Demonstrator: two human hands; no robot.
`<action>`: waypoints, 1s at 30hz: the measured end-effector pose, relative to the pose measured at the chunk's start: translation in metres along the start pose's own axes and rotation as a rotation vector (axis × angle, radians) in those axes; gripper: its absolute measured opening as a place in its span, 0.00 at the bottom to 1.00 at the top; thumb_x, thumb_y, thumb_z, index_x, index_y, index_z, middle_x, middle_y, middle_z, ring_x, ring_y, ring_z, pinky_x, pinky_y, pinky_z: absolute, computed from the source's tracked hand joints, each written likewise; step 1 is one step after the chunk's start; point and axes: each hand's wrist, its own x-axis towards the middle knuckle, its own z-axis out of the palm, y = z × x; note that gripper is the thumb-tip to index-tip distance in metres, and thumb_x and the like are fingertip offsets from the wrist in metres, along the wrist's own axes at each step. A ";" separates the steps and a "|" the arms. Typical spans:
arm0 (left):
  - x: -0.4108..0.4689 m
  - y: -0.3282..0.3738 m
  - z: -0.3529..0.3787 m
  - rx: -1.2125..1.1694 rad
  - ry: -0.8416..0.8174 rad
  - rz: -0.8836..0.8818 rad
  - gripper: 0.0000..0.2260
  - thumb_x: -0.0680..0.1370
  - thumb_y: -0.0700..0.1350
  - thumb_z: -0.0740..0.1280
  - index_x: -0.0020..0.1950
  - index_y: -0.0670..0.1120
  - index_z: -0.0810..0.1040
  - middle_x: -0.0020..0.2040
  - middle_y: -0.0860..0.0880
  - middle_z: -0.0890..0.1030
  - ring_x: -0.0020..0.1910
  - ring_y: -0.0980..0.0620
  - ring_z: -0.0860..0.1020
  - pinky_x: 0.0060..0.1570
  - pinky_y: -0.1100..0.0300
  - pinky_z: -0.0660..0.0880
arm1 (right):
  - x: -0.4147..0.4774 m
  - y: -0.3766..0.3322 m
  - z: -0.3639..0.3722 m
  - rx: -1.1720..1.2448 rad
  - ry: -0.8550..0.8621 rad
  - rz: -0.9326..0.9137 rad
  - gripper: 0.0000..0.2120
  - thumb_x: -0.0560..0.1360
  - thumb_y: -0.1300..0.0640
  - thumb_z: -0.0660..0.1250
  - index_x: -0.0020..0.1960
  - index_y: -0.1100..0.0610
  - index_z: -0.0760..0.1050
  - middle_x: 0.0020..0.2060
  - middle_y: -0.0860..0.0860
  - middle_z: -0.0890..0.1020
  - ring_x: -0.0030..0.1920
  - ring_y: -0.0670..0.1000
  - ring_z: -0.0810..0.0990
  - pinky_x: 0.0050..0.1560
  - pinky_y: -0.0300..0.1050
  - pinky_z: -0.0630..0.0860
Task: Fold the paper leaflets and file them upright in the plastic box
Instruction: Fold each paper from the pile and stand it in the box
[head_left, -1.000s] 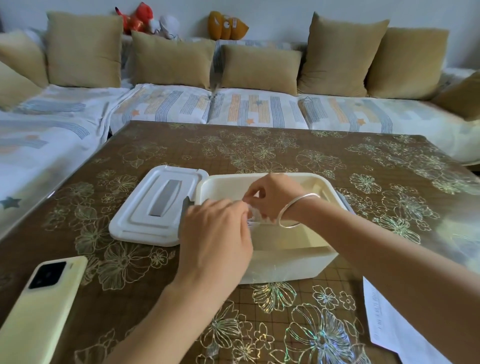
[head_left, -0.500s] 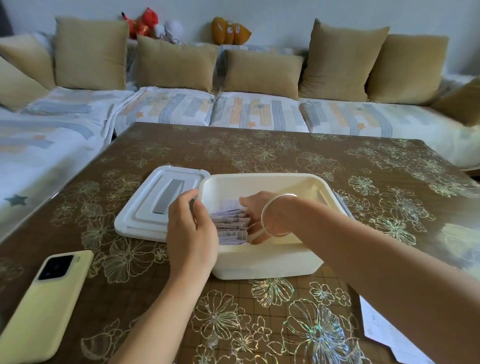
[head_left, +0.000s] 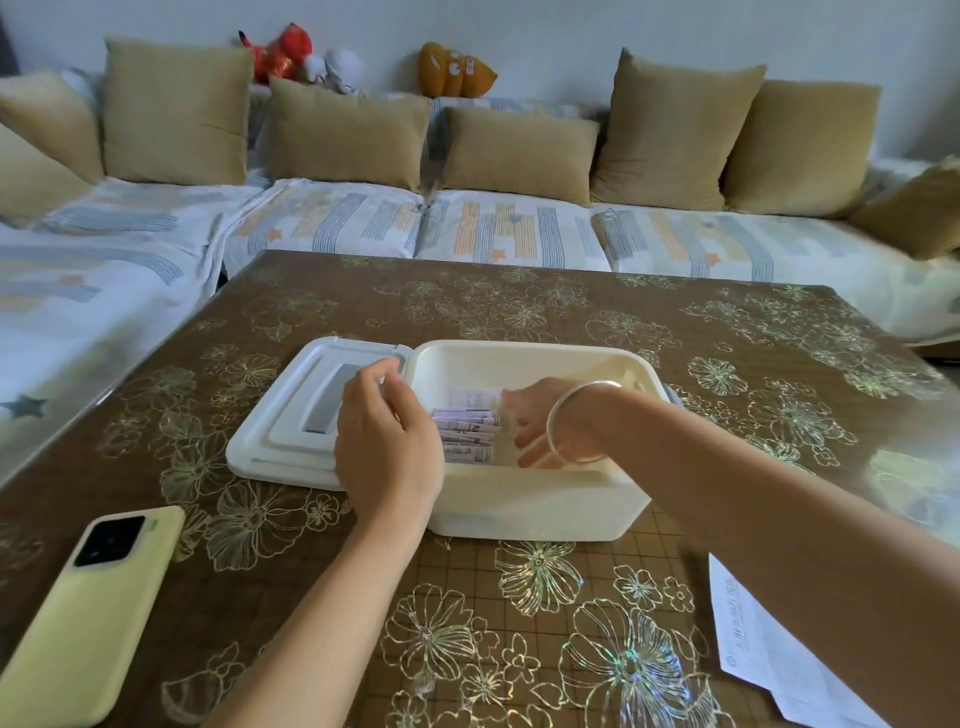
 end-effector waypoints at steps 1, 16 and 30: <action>0.000 0.000 -0.001 0.026 0.032 0.058 0.18 0.82 0.52 0.49 0.62 0.51 0.75 0.59 0.53 0.77 0.57 0.51 0.73 0.52 0.56 0.65 | -0.004 0.001 -0.005 0.052 0.011 -0.024 0.15 0.81 0.52 0.58 0.58 0.63 0.72 0.57 0.59 0.78 0.55 0.58 0.80 0.51 0.48 0.77; -0.158 0.020 0.034 -0.075 -0.374 0.827 0.14 0.71 0.32 0.66 0.54 0.45 0.80 0.59 0.51 0.77 0.61 0.51 0.73 0.63 0.56 0.66 | -0.110 0.220 -0.050 0.153 0.730 -0.390 0.16 0.79 0.68 0.57 0.45 0.53 0.79 0.39 0.46 0.84 0.44 0.52 0.82 0.43 0.43 0.79; -0.186 -0.032 0.042 0.379 -0.473 0.559 0.19 0.73 0.55 0.68 0.61 0.49 0.77 0.56 0.51 0.82 0.53 0.48 0.75 0.52 0.53 0.69 | -0.113 0.240 0.027 -0.528 0.517 -0.537 0.23 0.75 0.67 0.57 0.65 0.48 0.75 0.59 0.48 0.79 0.59 0.50 0.75 0.55 0.44 0.75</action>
